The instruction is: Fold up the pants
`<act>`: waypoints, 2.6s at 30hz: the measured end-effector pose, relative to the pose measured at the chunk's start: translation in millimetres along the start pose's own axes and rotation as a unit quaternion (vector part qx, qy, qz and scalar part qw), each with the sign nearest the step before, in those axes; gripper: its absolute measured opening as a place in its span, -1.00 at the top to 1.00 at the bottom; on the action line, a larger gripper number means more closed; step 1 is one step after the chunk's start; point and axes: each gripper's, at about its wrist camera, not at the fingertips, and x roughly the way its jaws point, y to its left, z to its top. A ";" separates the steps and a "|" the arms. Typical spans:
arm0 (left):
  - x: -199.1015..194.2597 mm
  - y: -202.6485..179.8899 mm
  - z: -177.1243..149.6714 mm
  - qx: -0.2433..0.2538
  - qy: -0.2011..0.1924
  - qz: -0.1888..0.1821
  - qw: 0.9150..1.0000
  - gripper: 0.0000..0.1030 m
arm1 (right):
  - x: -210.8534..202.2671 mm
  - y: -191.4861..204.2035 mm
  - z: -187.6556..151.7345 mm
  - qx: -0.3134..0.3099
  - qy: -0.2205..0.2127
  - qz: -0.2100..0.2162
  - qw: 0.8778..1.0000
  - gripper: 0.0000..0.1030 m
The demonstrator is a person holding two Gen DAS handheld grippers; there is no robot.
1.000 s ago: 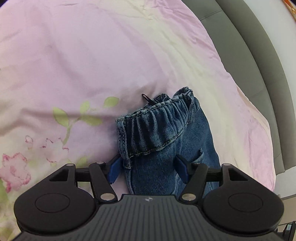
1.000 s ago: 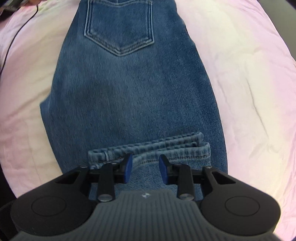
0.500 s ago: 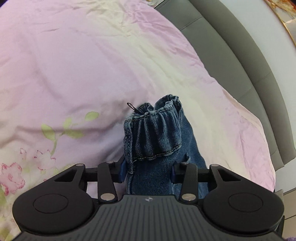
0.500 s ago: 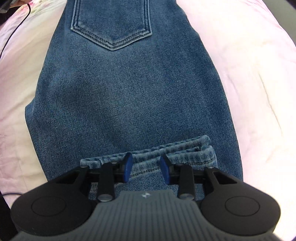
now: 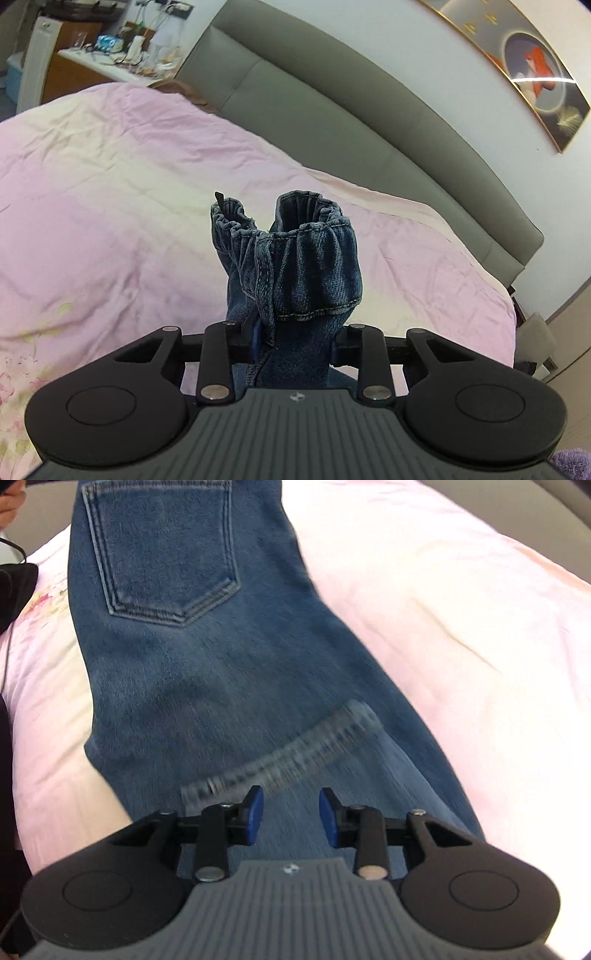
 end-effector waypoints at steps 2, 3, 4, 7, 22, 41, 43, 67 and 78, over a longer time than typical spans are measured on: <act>-5.1 -34.2 -4.3 0.029 -0.006 -0.003 1.000 0.31 | -16.5 -1.1 -19.0 0.013 -0.004 -0.007 1.000 0.41; -6.3 -51.3 -8.3 0.044 -0.007 -0.005 0.999 0.31 | -23.0 -3.1 -29.4 0.021 -0.007 -0.008 1.000 0.41; -7.4 -66.6 -11.2 0.057 -0.007 -0.006 0.998 0.31 | -28.9 -6.4 -40.4 0.030 -0.010 -0.008 0.999 0.41; 0.4 -117.4 -25.0 0.114 -0.005 -0.008 0.993 0.31 | -44.3 -9.3 -67.4 0.067 -0.021 -0.008 0.998 0.41; 116.0 -292.0 -198.8 0.291 0.132 -0.023 0.947 0.36 | -114.9 -52.4 -175.2 0.212 -0.073 -0.034 0.974 0.41; 131.2 -303.0 -257.9 0.373 0.276 -0.125 0.877 -0.39 | -133.2 -52.9 -215.7 0.229 -0.045 -0.058 0.971 0.41; 119.9 -295.4 -247.8 0.378 0.265 -0.118 0.879 -0.39 | -140.1 -51.1 -212.6 0.234 -0.048 -0.063 0.969 0.41; 78.9 -98.0 -223.4 0.343 0.277 0.026 0.897 -0.43 | -78.3 -97.8 -106.1 0.398 -0.043 -0.062 0.914 0.13; 84.9 -83.9 -215.2 0.303 0.259 0.051 0.916 0.38 | -127.0 -66.6 -80.1 0.340 -0.085 -0.087 0.933 0.94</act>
